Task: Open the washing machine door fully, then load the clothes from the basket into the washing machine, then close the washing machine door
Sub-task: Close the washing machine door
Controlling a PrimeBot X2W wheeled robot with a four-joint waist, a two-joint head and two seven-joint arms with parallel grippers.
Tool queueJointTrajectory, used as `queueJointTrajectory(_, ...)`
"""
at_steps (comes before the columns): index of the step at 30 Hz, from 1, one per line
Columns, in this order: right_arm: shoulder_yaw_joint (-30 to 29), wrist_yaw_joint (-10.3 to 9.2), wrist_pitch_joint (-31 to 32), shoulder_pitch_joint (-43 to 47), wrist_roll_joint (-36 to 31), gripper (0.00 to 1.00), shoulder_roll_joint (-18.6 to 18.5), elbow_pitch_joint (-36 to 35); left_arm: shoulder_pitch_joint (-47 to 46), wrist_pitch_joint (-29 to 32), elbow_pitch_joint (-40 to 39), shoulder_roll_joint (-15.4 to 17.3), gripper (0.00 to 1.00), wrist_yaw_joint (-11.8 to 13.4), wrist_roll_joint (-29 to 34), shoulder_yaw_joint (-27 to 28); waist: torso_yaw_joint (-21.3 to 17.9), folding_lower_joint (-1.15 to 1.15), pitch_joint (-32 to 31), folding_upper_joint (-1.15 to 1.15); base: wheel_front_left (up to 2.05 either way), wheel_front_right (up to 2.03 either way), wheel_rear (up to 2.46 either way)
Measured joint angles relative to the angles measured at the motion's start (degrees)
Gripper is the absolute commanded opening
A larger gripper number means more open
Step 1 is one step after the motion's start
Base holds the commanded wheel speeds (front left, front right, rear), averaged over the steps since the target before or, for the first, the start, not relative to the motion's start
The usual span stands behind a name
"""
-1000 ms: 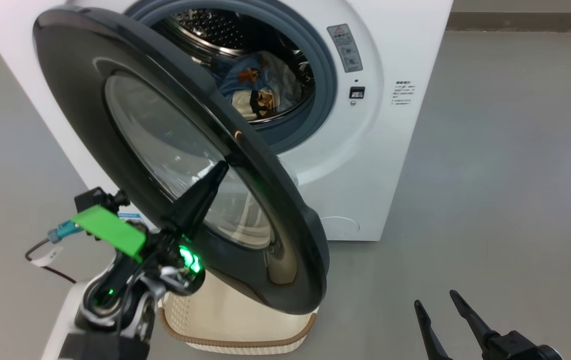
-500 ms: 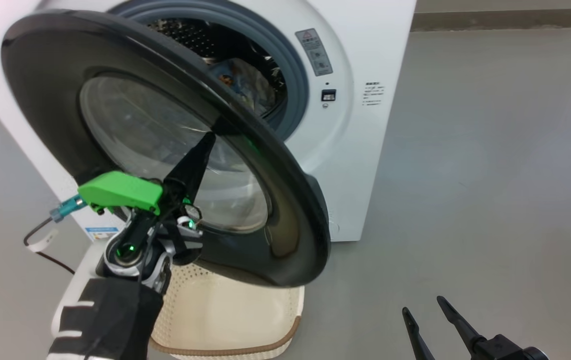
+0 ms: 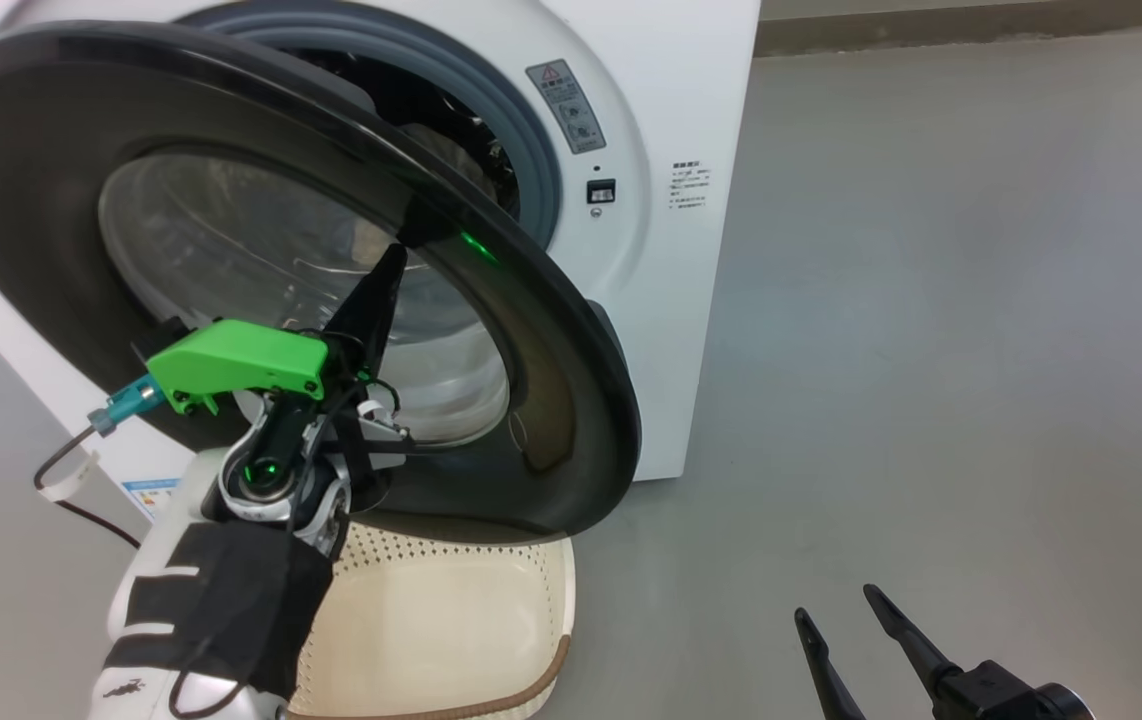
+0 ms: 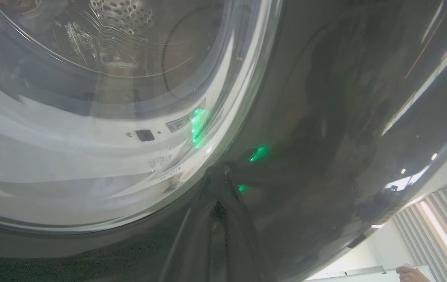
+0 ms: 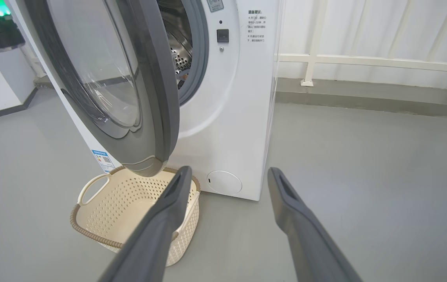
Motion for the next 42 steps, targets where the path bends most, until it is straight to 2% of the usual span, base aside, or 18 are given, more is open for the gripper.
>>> queueJointTrajectory(11,-0.5,0.0,0.0,-0.2,0.0,1.0,0.0,0.0,-0.5,-0.5,-0.4,-0.1,0.0,0.0,0.9,-0.3,-0.3,0.0,0.4,0.0,0.0,0.0,0.0)
queueJointTrajectory(18,-1.1,0.0,0.0,0.0,0.1,1.0,0.0,-0.3,1.2,0.6,-4.9,0.8,0.0,0.0,6.5,-0.1,0.8,0.0,-0.3,0.0,0.0,0.0,0.0)
queueJointTrajectory(19,-1.2,0.0,0.0,0.0,0.1,1.0,0.0,-0.3,1.9,0.7,-6.0,1.1,0.11,0.0,7.5,-0.2,0.9,0.0,-0.4,0.0,0.0,0.0,0.0)
queueJointTrajectory(20,-1.3,0.0,0.0,0.1,0.1,1.0,0.0,-0.4,2.6,0.4,-6.8,1.6,0.33,-0.2,8.9,-0.2,1.1,0.0,-0.6,0.0,0.0,0.0,0.0)
queueJointTrajectory(21,-1.4,0.0,0.0,0.1,0.1,1.0,0.0,-0.4,3.5,-0.2,-7.6,2.0,0.49,-0.2,9.8,-0.2,1.2,0.0,-0.7,0.0,0.0,0.0,0.0)
queueJointTrajectory(22,-1.5,0.0,0.0,0.1,0.1,1.0,0.0,-0.5,4.5,-0.7,-8.4,2.7,0.79,-0.2,10.7,-0.4,1.4,0.0,-0.8,0.0,0.0,0.0,0.0)
queueJointTrajectory(23,-1.7,0.0,0.0,0.1,0.2,1.0,0.0,-0.5,5.5,-1.4,-9.4,3.3,1.0,-0.2,12.2,-0.6,1.5,0.0,-0.9,0.0,0.0,0.0,0.0)
queueJointTrajectory(25,-2.1,0.0,0.0,0.1,0.2,1.0,0.0,-0.6,7.6,-2.6,-11.3,4.2,1.0,-0.2,13.7,-0.8,1.8,0.0,-1.1,0.0,0.0,0.0,0.0)
queueJointTrajectory(29,-2.6,0.0,0.0,0.1,0.2,1.0,0.0,-0.9,11.9,-6.4,-15.8,7.0,1.0,-0.2,21.1,-4.0,1.9,0.0,-1.4,0.0,0.0,0.0,0.0)
queueJointTrajectory(33,-2.7,0.0,0.0,0.1,0.2,1.0,0.0,-1.2,16.7,-13.6,-17.4,11.0,1.0,-0.2,30.8,-6.7,1.6,0.0,-1.4,0.0,0.0,0.0,0.0)
queueJointTrajectory(34,-2.9,0.0,0.0,0.1,0.2,1.0,0.0,-1.3,19.4,-16.4,-17.2,12.9,1.0,-0.2,36.4,-8.3,1.3,0.0,-1.4,0.0,0.0,0.0,0.0)
queueJointTrajectory(35,-2.9,0.0,0.0,0.1,0.2,1.0,0.0,-1.3,19.4,-16.4,-17.2,12.9,1.0,-0.2,36.4,-8.3,1.3,0.0,-1.4,0.0,0.0,0.0,0.0)
queueJointTrajectory(39,-3.4,0.0,0.0,0.1,0.2,1.0,0.0,-1.5,24.4,-18.7,-17.3,14.2,1.0,0.6,48.5,-8.5,1.0,0.0,-1.2,0.0,0.0,0.0,0.0)
queueJointTrajectory(42,-4.4,0.0,0.0,0.1,0.2,1.0,0.0,-1.9,28.5,-18.7,-20.3,12.6,1.0,1.9,60.0,-2.1,1.0,0.0,-1.0,0.0,0.0,0.0,0.0)
